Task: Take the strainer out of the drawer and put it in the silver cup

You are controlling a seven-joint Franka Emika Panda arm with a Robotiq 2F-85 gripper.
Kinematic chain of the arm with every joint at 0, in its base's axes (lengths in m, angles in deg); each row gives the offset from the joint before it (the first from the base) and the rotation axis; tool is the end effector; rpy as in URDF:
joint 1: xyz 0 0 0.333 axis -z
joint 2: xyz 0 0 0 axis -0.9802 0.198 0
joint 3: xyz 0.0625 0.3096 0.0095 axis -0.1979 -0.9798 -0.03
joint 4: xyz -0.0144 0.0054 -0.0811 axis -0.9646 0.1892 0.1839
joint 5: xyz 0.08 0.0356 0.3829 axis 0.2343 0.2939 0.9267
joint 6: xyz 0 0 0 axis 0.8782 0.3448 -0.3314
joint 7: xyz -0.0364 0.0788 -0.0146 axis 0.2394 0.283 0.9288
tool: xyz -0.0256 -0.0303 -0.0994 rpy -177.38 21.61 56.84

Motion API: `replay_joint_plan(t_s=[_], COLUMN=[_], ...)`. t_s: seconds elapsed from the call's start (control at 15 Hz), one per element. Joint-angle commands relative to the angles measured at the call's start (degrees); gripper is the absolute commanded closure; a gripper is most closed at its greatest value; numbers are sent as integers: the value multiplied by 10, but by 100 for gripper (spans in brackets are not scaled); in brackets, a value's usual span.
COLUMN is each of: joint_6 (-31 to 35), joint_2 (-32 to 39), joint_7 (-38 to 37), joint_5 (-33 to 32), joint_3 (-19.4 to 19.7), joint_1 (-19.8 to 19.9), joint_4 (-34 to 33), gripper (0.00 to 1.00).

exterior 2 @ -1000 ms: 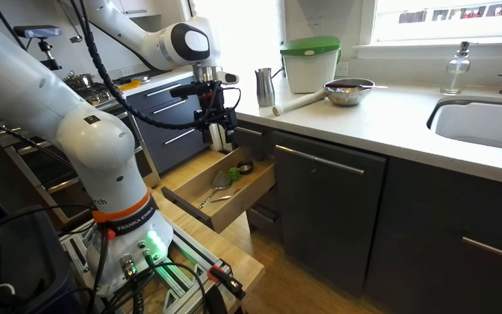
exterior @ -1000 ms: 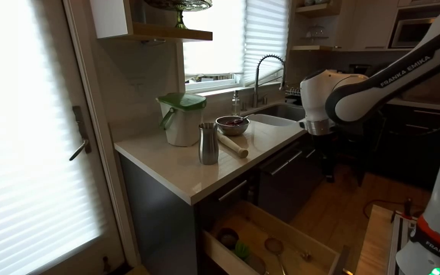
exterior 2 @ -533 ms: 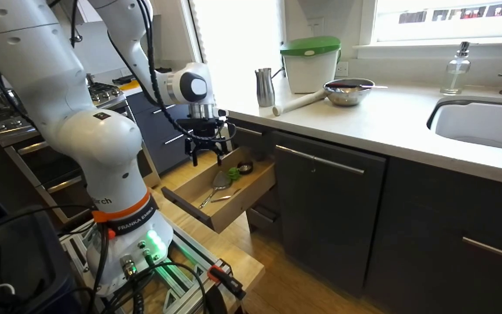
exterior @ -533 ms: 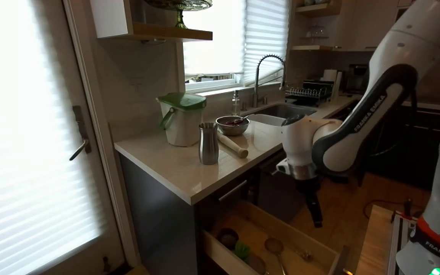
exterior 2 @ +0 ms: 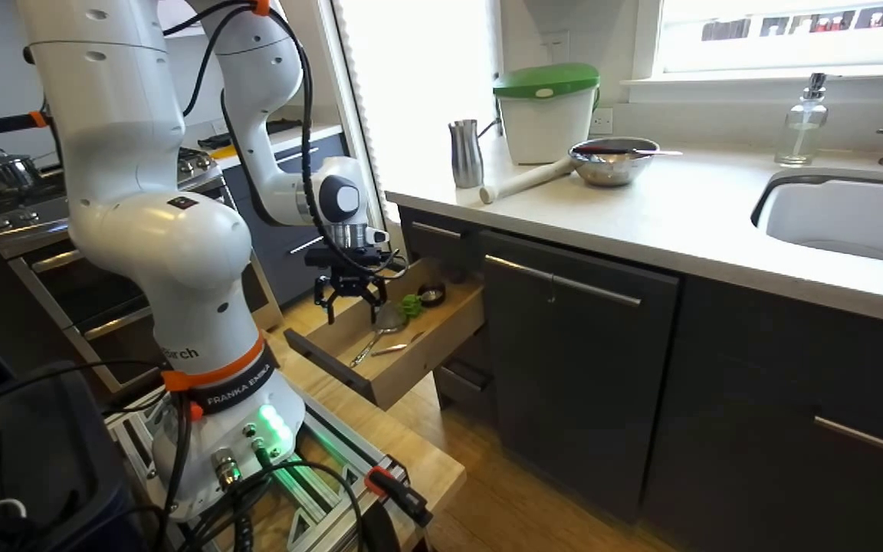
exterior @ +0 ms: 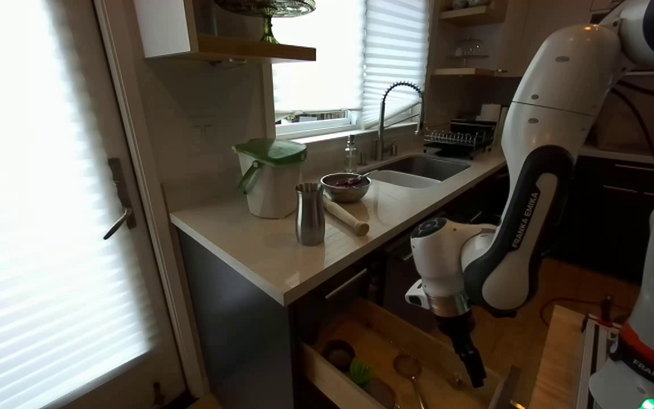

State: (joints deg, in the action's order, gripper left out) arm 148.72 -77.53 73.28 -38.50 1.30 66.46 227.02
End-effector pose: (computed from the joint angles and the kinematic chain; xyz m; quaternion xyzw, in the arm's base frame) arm 0.3155 0.1314 0.1375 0.9152 0.3664 -0.1676 0.0106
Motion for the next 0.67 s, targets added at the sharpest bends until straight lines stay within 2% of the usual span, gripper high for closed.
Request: replay_joint_plan(t_s=[0.0, 0.2, 0.33, 0.47, 0.53, 0.6], joint_6=[43, 147, 216, 280, 309, 350], joint_2=[31, 71, 97, 129, 145, 170], joint_7=[-24, -109, -154, -200, -214, -212], joint_5=[-2, -66, -118, -150, -151, -141], joint_3=[-14, 15, 55, 116, 145, 155], joint_1=[6, -20, -50, -106, -132, -136], joint_4=[-6, -3, -2, -8, -10, -15], gripper=[0, 0, 0, 0, 0, 0])
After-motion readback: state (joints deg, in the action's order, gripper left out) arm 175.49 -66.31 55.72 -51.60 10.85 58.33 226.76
